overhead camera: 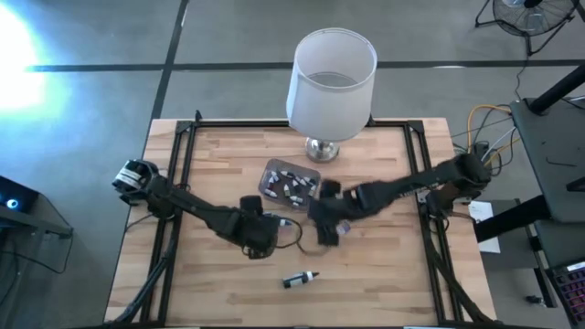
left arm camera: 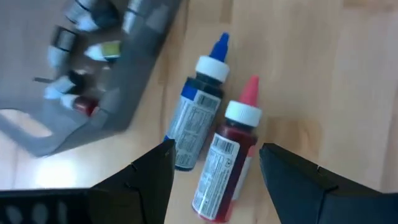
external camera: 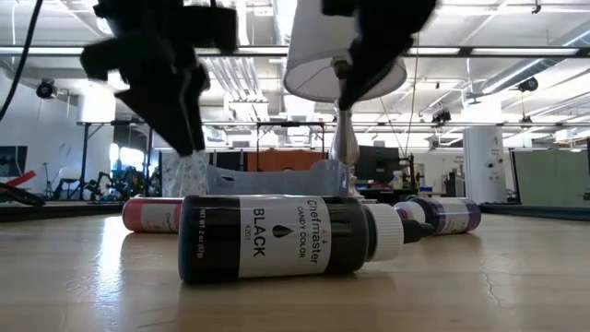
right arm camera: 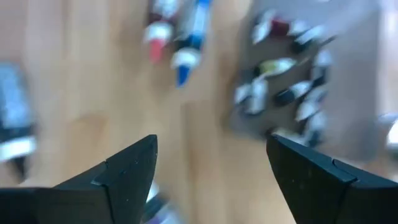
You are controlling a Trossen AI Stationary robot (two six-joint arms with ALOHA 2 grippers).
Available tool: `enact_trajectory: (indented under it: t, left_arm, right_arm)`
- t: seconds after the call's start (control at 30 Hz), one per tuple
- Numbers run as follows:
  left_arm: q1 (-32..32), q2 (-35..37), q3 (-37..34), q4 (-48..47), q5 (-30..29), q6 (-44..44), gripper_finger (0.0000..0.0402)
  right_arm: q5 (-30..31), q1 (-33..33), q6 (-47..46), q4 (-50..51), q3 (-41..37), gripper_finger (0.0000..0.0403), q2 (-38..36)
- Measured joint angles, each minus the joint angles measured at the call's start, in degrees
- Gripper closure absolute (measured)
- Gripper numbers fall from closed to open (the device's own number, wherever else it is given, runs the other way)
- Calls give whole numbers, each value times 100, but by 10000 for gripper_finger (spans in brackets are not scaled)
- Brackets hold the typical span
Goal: Pick & Place food coloring
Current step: Put the large violet food coloring into the black bin
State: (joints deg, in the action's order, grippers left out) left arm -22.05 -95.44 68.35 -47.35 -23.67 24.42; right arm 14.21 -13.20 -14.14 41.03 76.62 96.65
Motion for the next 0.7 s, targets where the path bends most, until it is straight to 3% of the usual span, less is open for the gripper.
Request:
enact_trajectory:
  t: [0.2,0.37,0.57,0.7]
  left_arm:
    - [79,0,-393,1178,1126,-887,191]
    - [24,0,-311,1286,1092,-497,191]
    - [-127,0,-65,1251,1067,951,191]
    - [-523,28,57,1076,753,1878,191]
  right_arm:
    - [355,-856,-1109,200,-809,123,-302]
    - [399,-1288,-1427,204,-1533,131,-733]
    - [64,-1160,88,-134,-1814,131,-705]
    - [-260,-1014,1191,-354,-1792,123,-469]
